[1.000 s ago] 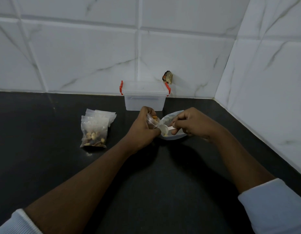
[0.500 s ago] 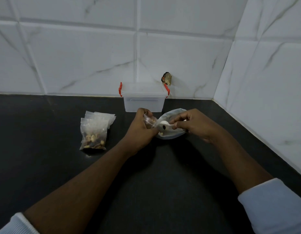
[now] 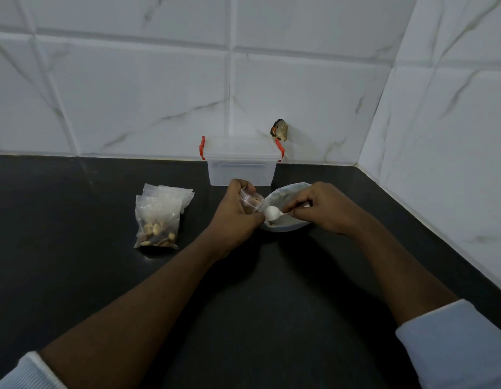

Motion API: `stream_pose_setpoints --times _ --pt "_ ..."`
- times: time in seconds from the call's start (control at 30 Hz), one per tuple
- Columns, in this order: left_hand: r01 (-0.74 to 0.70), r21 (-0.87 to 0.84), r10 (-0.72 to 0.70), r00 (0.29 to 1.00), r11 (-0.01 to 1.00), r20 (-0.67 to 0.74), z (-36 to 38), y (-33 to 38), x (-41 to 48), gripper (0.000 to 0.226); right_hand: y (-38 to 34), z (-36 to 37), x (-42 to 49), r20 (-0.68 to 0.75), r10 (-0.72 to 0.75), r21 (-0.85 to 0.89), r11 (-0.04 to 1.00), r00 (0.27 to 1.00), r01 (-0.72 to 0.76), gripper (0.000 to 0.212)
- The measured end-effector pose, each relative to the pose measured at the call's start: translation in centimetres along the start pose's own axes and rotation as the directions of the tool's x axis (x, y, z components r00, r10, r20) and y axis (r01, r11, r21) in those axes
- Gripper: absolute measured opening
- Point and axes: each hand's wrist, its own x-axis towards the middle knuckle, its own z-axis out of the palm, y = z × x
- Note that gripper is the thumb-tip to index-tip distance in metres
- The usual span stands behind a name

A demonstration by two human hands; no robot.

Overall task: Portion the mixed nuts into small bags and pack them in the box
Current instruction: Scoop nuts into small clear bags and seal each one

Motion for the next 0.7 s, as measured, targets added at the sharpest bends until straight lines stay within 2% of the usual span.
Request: stream_pose_setpoints --times 0.13,0.23,0.37,0.53,0.63,0.7 --pt "0.007 -0.01 -0.007 1.0 1.0 -0.01 -0.1 -0.1 0.0 0.054 -0.5 0.3 0.1 0.071 -0.021 -0.048 0.999 0.997 0.024 0.024" --pt "0.014 -0.004 -0.014 1.0 1.0 -0.003 0.0 0.0 0.0 0.054 -0.4 0.1 0.1 -0.014 -0.028 -0.069 0.997 1.0 0.027 0.024" --pt "0.01 -0.014 -0.01 1.0 1.0 -0.003 0.0 0.1 -0.1 0.054 -1.0 0.3 0.1 0.107 -0.042 -0.098 0.994 0.993 0.052 0.024" --pt "-0.007 0.008 0.007 1.0 1.0 0.018 -0.1 0.3 -0.3 0.049 0.3 -1.1 0.1 -0.023 0.025 -0.151 0.988 0.999 -0.028 0.027" --pt "-0.016 0.044 0.015 0.999 0.999 0.03 -0.1 0.3 -0.2 0.047 0.8 -0.9 0.0 0.001 0.049 -0.195 0.98 0.999 -0.048 0.026" --pt "-0.027 0.051 0.025 0.999 0.998 0.035 0.0 0.2 -0.3 0.045 0.6 -0.8 0.0 0.004 0.046 -0.163 0.986 0.999 -0.045 0.024"
